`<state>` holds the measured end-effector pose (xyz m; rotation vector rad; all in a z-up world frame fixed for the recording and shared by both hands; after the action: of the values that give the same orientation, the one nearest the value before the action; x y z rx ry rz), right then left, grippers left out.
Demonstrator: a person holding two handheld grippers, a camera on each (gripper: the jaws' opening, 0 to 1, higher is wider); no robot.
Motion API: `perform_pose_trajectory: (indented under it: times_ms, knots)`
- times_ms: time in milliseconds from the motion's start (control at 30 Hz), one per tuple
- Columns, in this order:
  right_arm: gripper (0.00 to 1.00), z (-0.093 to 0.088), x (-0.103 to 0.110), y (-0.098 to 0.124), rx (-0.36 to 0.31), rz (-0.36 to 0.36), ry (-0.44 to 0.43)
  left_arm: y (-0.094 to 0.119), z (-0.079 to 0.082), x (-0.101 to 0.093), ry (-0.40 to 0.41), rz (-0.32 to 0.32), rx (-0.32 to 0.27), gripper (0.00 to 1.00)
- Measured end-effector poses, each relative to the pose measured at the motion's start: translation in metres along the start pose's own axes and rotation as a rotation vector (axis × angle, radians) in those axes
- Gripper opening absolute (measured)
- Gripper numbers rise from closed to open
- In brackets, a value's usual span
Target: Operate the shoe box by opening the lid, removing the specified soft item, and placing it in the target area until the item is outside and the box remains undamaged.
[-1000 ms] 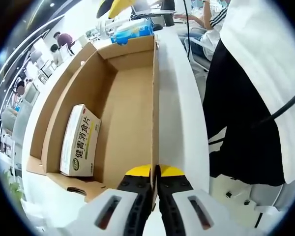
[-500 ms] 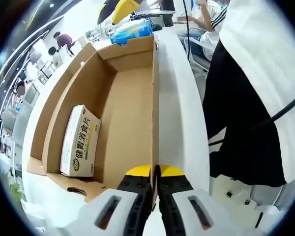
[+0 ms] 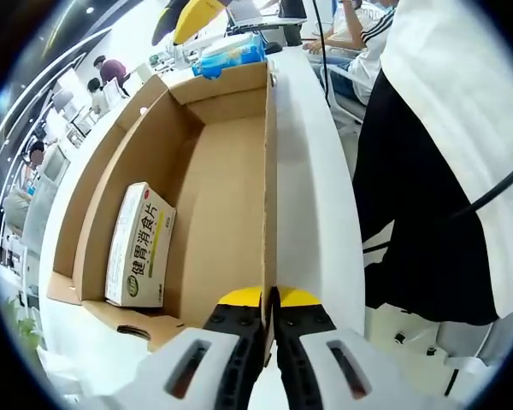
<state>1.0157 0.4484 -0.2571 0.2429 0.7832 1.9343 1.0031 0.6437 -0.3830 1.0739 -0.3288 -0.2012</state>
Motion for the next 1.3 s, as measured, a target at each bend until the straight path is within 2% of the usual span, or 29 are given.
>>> perform_pose_trajectory:
  times_ms: [433,733,1000,1167,1233,1300]
  knots:
    - [0.33,0.003,0.013,-0.009,0.010,0.048,0.014,0.000,0.000,0.000,0.000,0.003,-0.001,0.03]
    - [0.33,0.003,0.011,-0.012,0.010,0.050,0.011,0.000,0.000,0.000,-0.001,0.002,-0.005,0.03]
    - [0.27,0.007,0.016,-0.023,0.008,0.073,0.092,0.001,0.001,0.000,-0.003,0.002,-0.006,0.03]
    - [0.27,0.011,0.016,-0.030,-0.009,0.077,0.077,0.001,0.002,0.000,-0.005,0.004,-0.008,0.03]
    - [0.22,0.012,0.017,-0.032,-0.002,0.082,0.111,0.001,0.002,0.000,-0.005,0.004,-0.009,0.03]
    - [0.21,0.013,0.016,-0.036,-0.002,0.077,0.122,0.002,0.002,0.000,-0.005,0.003,-0.010,0.03]
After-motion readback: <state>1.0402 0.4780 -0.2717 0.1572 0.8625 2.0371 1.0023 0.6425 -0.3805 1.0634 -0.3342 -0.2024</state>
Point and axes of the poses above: the point that each gripper's makers call its tool centre point, and the gripper's own axes: y roughly backward along the fingers, x roughly to its left, z roughly out of its top, the point moved 2 cm from there along y, roughly backward along the fingers, and after that the axes turned 3 degrees about -y, right-handed, at the moved point
